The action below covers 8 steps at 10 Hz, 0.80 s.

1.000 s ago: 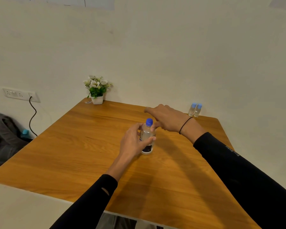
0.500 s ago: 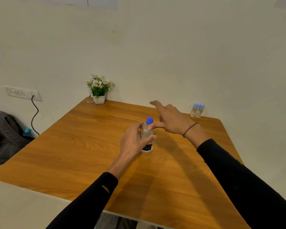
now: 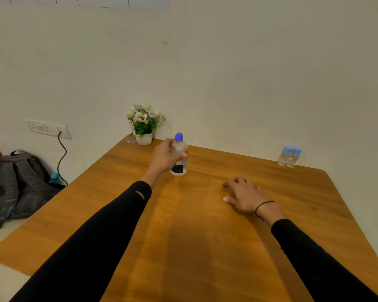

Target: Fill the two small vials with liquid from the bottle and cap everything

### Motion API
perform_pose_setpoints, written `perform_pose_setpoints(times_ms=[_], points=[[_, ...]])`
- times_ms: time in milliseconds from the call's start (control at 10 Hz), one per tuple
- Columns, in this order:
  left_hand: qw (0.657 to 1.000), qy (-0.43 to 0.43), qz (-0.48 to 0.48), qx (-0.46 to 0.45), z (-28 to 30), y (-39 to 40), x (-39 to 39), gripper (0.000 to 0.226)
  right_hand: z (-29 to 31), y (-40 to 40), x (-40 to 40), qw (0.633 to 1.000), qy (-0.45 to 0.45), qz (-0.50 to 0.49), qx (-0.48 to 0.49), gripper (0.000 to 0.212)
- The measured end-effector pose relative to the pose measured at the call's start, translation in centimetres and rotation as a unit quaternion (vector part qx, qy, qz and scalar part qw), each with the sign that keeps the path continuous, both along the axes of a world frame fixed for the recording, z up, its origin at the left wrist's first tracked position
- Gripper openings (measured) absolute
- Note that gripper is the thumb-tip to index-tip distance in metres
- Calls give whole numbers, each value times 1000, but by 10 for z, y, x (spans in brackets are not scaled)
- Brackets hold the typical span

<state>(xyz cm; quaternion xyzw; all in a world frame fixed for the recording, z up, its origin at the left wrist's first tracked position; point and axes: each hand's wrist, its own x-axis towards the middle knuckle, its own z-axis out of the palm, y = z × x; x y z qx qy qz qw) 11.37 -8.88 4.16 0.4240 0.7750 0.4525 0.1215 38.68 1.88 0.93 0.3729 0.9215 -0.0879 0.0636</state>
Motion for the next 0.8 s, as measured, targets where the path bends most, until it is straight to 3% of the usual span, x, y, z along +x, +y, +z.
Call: perform_pose_setpoints(times_ms=[500,800], points=[[998,-1,64,27,-3,84,-106,68,-16,58,-51,997,49,-14,50,45],[961,73,232,132,-23,76,-86,58,-18,74,-57,994,78,2,80,46]])
